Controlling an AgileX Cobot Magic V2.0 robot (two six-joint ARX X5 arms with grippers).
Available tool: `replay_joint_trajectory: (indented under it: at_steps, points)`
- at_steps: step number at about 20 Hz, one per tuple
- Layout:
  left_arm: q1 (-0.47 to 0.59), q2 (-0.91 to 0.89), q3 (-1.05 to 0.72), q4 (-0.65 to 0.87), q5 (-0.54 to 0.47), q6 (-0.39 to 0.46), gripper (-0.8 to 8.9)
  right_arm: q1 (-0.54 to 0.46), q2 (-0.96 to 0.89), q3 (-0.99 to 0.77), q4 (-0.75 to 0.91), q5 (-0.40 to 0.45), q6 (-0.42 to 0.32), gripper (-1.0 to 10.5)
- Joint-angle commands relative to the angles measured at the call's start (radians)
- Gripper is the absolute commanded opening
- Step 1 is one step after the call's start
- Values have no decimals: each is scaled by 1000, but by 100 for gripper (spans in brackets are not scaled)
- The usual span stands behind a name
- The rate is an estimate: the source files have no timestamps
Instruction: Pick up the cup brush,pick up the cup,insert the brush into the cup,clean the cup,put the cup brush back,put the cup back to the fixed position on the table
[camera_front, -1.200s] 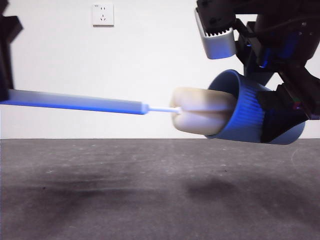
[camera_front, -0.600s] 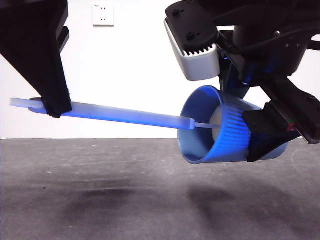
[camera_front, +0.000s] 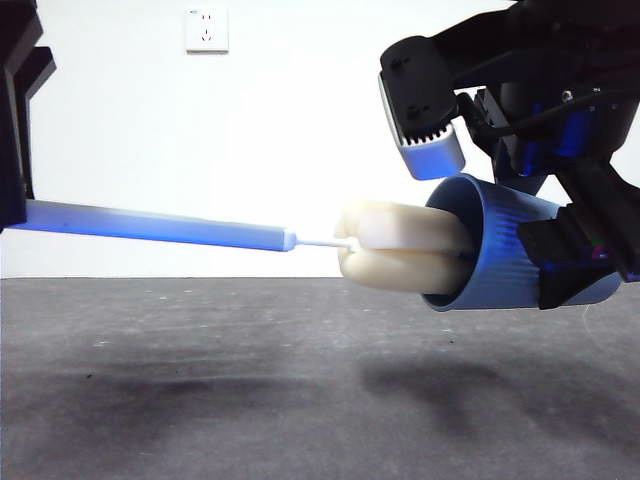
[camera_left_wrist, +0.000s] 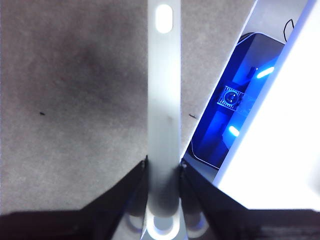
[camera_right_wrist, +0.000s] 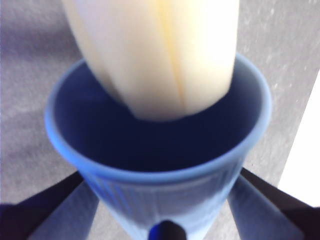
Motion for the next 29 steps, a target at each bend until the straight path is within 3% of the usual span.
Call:
replay_joint_trajectory:
  at_steps: [1,3,8,12,16,20,24,29]
  points:
    - [3,2,3,11,13,-9,-9,5,3,1,21,-2,16,-13]
    - [2,2,3,38,80,-9,-9,10,3,1,42,-10,12,-13]
    - [-12,35,3,157,131,-14,-9,81,3,1,57,-57,-17,-13]
    - [-39,80,3,225,134,-31,-9,156,3,1,91,-55,-17,-13]
    - [-40,81,3,221,132,-41,-9,164,3,1,79,-34,-9,-13]
    - [-19,80,3,153,92,-41,-9,119,3,1,72,35,26,-13]
    - [4,60,3,89,22,-45,-8,34,-13,1,43,36,131,-13]
    - [92,-6,3,65,14,-45,-9,-90,-87,1,40,32,228,-13]
